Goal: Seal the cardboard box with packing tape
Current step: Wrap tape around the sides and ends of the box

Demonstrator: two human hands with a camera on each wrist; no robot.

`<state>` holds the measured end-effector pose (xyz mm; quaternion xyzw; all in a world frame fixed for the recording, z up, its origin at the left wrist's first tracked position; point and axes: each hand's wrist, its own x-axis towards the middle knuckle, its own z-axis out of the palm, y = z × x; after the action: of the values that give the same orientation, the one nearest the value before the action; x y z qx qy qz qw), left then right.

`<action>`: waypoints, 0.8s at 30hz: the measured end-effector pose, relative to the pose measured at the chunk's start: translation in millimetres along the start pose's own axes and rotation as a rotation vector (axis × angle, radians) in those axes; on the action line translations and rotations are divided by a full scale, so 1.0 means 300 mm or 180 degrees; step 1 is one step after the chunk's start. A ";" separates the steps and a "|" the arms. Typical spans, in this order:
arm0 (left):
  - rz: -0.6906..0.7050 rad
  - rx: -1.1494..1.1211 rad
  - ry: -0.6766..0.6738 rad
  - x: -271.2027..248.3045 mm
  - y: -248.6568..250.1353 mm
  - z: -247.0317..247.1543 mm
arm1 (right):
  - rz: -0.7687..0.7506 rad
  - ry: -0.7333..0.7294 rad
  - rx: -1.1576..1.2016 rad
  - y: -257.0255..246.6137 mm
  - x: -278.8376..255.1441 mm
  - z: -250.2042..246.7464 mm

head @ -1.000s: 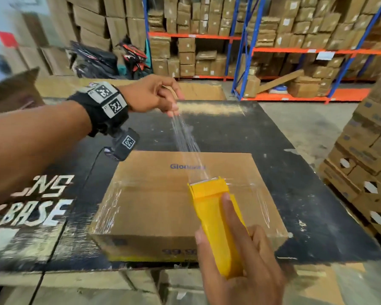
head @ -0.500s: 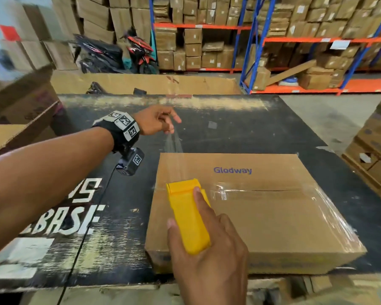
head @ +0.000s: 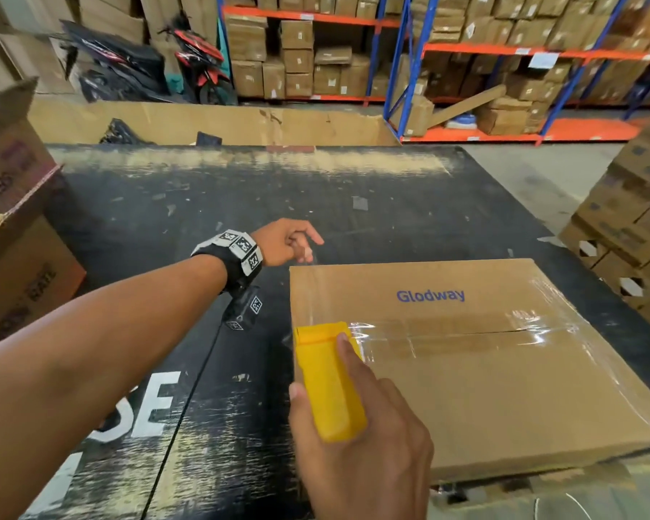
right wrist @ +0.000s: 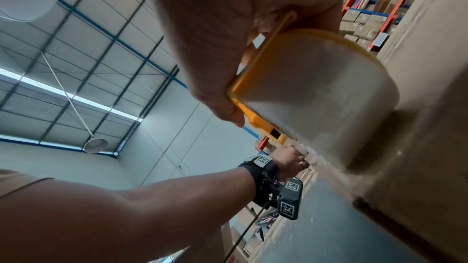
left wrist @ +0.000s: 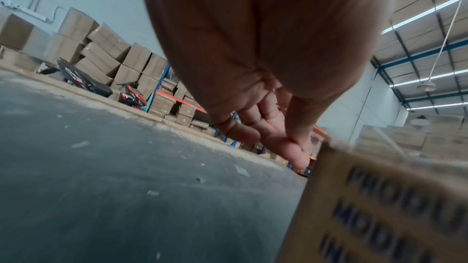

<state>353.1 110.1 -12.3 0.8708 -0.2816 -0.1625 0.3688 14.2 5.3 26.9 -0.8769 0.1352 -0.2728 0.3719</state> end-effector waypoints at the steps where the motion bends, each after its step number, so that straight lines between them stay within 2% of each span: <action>1: -0.0040 0.0028 -0.0113 0.004 -0.019 0.010 | 0.0001 0.0007 -0.0018 -0.001 0.001 0.006; 6: -0.0334 0.0242 -0.0591 0.011 -0.074 0.026 | 0.0050 0.0094 -0.0046 -0.004 -0.004 0.018; 8: -0.0337 0.0236 -0.0296 -0.014 -0.086 0.018 | 0.0057 0.0028 -0.0118 -0.010 -0.009 0.018; 10: -0.0078 -0.0173 0.0254 -0.053 -0.071 0.013 | 0.0084 0.0038 -0.0160 -0.012 -0.010 0.018; 11: 0.0059 -0.0452 0.0393 -0.076 -0.055 0.017 | 0.0115 0.0070 -0.0115 -0.014 -0.008 0.017; 13: 0.0269 -0.0691 0.0321 -0.130 -0.019 0.041 | 0.0141 0.0129 -0.0089 -0.017 -0.006 0.014; 16: 0.0417 -0.0351 -0.0019 -0.199 -0.021 0.107 | 0.0195 0.0112 -0.0013 -0.022 -0.006 0.008; 19: 0.0419 -0.0326 0.0029 -0.209 -0.051 0.140 | 0.0239 0.0074 -0.0031 -0.030 -0.008 -0.003; 24: 0.0323 -0.0355 -0.0029 -0.209 -0.039 0.134 | 0.0209 -0.0264 -0.0292 -0.045 -0.054 -0.046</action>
<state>288.1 132.8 -43.3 0.8327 -0.3176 -0.1629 0.4233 -6.4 13.8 38.6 -0.8987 0.1607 -0.2174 0.3454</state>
